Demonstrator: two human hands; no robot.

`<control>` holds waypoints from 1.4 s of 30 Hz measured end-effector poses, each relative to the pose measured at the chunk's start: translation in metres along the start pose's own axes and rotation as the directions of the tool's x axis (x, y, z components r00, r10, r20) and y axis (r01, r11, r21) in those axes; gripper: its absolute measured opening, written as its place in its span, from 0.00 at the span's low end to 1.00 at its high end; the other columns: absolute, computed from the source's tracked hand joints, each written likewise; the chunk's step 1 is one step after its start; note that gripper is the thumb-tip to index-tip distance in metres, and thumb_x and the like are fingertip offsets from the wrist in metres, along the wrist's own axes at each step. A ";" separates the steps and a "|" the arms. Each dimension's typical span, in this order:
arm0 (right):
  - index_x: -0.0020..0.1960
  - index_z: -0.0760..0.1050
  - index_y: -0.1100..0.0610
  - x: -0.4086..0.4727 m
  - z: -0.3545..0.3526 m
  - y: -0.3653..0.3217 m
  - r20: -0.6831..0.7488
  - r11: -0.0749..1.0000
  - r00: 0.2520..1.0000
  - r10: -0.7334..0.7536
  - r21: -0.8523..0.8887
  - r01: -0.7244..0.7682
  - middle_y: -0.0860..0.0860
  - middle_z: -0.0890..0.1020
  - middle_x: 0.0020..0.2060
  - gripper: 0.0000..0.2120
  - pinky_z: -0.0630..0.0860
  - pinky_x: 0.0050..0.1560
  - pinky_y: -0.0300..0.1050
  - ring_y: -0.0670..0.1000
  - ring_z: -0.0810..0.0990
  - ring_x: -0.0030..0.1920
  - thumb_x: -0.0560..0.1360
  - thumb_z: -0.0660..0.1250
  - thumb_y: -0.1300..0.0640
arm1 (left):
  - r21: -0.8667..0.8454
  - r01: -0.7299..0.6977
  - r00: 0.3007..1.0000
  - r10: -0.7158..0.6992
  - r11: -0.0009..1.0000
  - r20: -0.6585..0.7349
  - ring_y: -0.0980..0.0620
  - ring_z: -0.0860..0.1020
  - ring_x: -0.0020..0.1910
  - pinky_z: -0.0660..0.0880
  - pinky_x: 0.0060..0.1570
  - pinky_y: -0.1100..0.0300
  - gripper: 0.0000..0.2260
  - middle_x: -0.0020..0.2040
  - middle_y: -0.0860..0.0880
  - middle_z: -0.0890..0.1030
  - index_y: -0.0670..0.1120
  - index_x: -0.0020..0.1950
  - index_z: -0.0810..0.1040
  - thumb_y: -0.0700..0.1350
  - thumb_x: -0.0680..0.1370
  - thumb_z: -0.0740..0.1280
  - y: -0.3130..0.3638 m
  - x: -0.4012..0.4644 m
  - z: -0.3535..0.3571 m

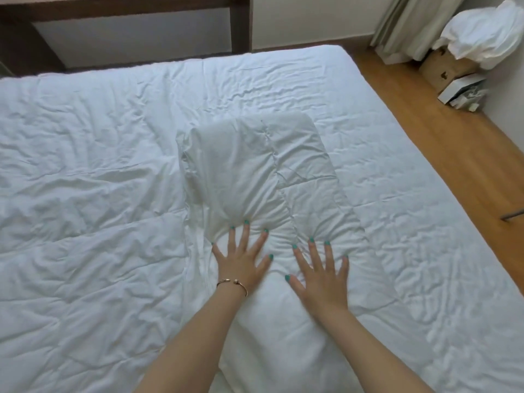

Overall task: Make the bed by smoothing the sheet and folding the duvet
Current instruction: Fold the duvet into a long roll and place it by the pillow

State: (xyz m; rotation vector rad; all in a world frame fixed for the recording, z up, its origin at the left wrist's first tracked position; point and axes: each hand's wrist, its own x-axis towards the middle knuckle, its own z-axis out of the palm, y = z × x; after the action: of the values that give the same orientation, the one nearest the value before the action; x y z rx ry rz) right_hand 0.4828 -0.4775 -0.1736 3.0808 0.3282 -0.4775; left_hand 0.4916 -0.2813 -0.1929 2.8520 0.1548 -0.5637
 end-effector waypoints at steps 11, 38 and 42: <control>0.75 0.62 0.47 -0.051 0.007 0.000 0.169 0.968 0.954 -0.250 0.030 0.248 0.49 0.67 0.74 0.35 0.49 0.70 0.67 0.58 0.60 0.74 0.71 0.55 0.33 | -0.071 0.161 0.982 -0.152 0.984 0.116 0.48 0.60 0.73 0.55 0.68 0.45 0.36 0.74 0.47 0.67 0.55 0.78 0.54 0.71 0.75 0.47 0.008 -0.153 0.044; 0.73 0.52 0.32 -0.184 0.030 -0.160 0.194 0.937 0.922 0.334 0.035 -0.347 0.50 0.57 0.72 0.47 0.70 0.60 0.60 0.60 0.60 0.67 0.57 0.56 0.19 | -0.694 0.167 0.981 -0.186 0.701 0.048 0.43 0.59 0.73 0.61 0.69 0.46 0.45 0.75 0.43 0.56 0.65 0.74 0.51 0.69 0.63 0.72 -0.084 -0.120 0.000; 0.76 0.46 0.35 -0.145 0.025 -0.203 0.090 0.908 0.923 0.374 0.170 -0.384 0.48 0.61 0.72 0.53 0.68 0.61 0.63 0.58 0.62 0.69 0.55 0.58 0.20 | -0.820 0.001 1.000 -0.005 0.573 -0.003 0.43 0.54 0.76 0.58 0.71 0.51 0.44 0.76 0.40 0.49 0.62 0.75 0.52 0.56 0.67 0.77 -0.110 -0.074 -0.024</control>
State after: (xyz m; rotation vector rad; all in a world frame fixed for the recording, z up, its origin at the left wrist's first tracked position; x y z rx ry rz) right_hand 0.2980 -0.3099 -0.1485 3.1781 -0.3347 -0.6025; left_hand 0.4161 -0.1732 -0.1656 1.9165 0.3252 -0.3410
